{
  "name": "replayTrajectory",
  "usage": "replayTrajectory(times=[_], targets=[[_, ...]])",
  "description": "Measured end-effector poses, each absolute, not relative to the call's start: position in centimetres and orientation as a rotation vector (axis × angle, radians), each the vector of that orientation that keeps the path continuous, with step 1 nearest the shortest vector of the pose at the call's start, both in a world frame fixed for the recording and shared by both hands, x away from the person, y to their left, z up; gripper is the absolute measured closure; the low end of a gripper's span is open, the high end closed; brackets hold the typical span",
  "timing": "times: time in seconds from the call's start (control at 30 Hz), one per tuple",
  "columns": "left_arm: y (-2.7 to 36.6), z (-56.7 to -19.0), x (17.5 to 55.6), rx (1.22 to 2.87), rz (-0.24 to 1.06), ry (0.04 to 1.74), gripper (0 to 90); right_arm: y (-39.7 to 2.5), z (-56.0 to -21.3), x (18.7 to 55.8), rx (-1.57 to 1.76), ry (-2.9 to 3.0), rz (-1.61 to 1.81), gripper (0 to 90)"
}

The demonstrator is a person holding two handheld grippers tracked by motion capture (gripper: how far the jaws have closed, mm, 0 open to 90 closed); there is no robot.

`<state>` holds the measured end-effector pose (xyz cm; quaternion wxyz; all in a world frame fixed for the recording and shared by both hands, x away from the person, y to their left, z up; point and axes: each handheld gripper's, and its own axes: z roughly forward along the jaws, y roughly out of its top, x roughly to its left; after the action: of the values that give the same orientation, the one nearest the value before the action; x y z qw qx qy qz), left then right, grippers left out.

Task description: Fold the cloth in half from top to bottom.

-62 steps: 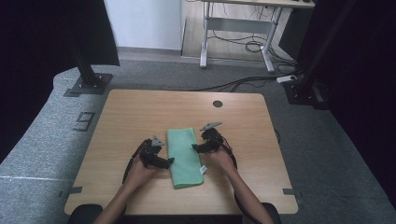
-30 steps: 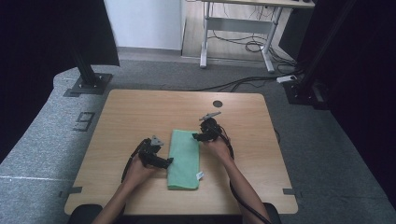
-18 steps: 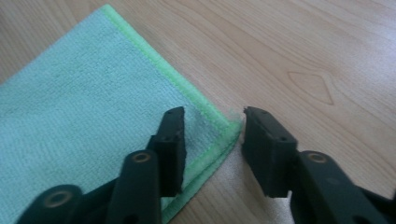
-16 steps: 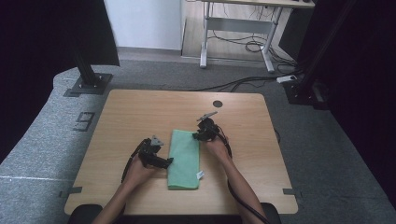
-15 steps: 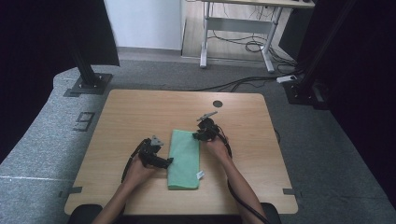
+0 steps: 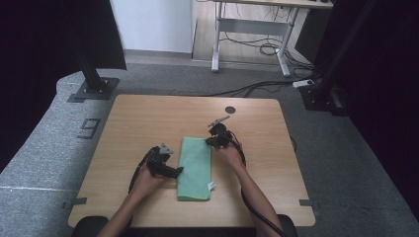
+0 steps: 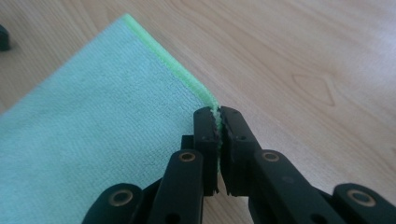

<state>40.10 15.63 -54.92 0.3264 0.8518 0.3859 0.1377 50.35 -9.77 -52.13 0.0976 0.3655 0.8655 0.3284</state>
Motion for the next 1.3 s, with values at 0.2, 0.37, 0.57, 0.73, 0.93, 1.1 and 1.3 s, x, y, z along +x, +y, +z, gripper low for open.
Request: replayTrajectory(times=[0.2, 0.37, 0.57, 0.73, 0.93, 1.1, 1.3], targets=[[15.6, -54.9, 40.1, 2.226, 0.360, 1.016, 0.0, -9.7, -50.4, 49.4, 1.032, 2.545, 1.006, 84.7], [15.6, -54.9, 40.0, 2.226, 0.363, 1.019, 0.0, -9.8, -49.3, 48.5, 0.983, 2.537, 1.039, 84.7], [15.6, -54.9, 40.0, 2.226, 0.366, 1.023, 0.0, -10.2, -48.2, 47.4, 0.950, 2.528, 1.088, 84.7], [15.6, -54.9, 40.0, 2.228, 0.367, 1.026, 0.0, -10.7, -46.9, 45.8, 0.909, 2.522, 1.136, 84.7], [15.5, -54.9, 40.0, 2.224, 0.369, 1.031, 0.0, -11.0, -45.9, 44.0, 0.854, 2.523, 1.171, 84.8], [15.5, -54.9, 40.0, 2.223, 0.370, 1.033, 0.0, -11.2, -45.4, 42.7, 0.822, 2.527, 1.186, 84.8], [15.5, -54.9, 40.0, 2.219, 0.372, 1.038, 0.0, -11.6, -45.0, 41.0, 0.777, 2.537, 1.204, 84.8]])
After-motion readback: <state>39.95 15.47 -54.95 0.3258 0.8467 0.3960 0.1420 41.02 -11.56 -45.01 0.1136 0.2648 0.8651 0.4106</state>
